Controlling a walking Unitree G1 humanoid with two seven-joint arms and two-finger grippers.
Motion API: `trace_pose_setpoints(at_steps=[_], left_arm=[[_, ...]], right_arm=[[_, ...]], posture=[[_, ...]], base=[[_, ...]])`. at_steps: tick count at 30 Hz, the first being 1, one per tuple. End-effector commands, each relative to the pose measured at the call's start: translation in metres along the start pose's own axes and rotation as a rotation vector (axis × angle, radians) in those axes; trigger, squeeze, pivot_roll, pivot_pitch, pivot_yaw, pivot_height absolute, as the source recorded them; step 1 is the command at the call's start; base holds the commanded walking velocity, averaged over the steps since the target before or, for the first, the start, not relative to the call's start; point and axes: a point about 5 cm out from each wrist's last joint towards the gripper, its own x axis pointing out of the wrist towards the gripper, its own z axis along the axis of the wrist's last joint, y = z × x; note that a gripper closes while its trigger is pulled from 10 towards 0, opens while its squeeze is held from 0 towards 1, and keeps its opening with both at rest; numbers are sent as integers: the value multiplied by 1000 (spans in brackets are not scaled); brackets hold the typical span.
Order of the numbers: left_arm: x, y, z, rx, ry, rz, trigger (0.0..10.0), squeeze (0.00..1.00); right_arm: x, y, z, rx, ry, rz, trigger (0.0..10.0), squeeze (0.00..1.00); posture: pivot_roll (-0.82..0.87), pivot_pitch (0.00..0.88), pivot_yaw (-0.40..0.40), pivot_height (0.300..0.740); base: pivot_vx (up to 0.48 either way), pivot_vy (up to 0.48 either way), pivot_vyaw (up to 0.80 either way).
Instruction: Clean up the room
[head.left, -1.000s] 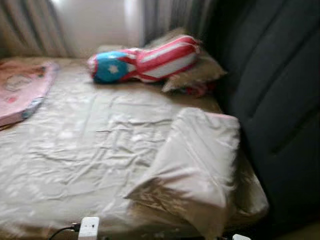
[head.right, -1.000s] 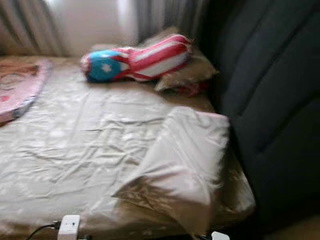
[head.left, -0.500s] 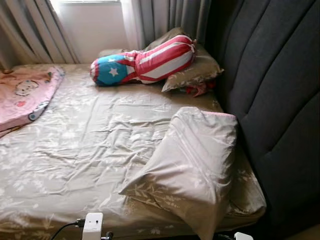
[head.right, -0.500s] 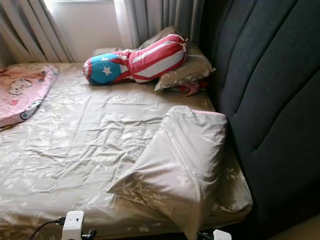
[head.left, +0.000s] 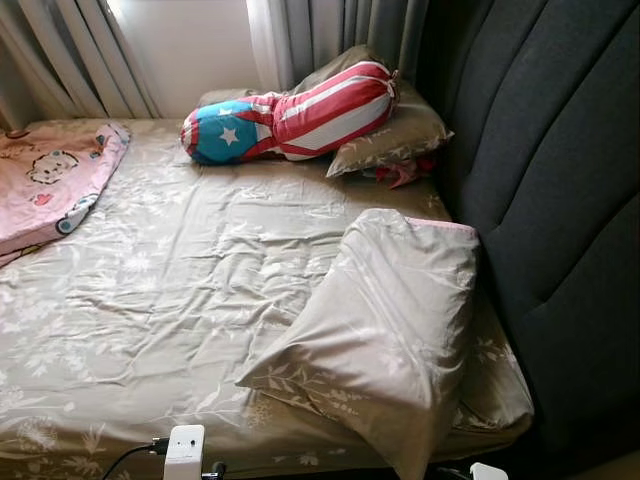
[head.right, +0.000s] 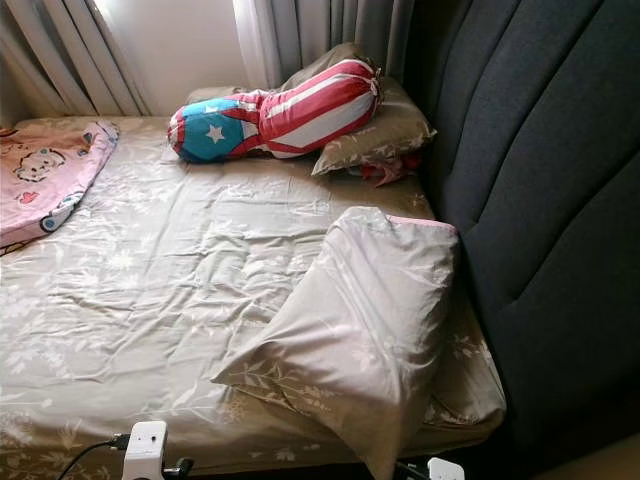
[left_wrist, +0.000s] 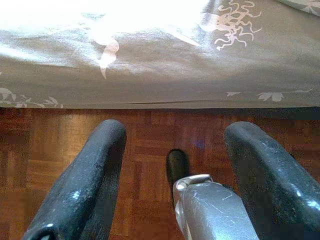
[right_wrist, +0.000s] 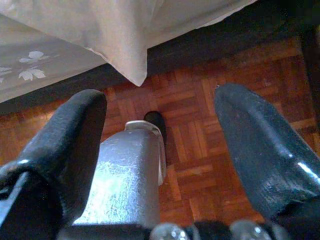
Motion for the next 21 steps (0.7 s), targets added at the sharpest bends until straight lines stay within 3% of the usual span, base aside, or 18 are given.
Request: trace_pose_setpoints(at_steps=[1,21], left_arm=[[-1,0,-4,-6,25,-3,10000,0],[-1,-1,-6,12,30,-13,10000,0]], right_arm=[[-1,-2,-2,9,2,-7,10000,0],[-1,-1,-3,6,0,-1,10000,0]], posture=[[8,0,-27,740],[-9,0,-13,740]], base=[[0,0,0],[290,0,0]])
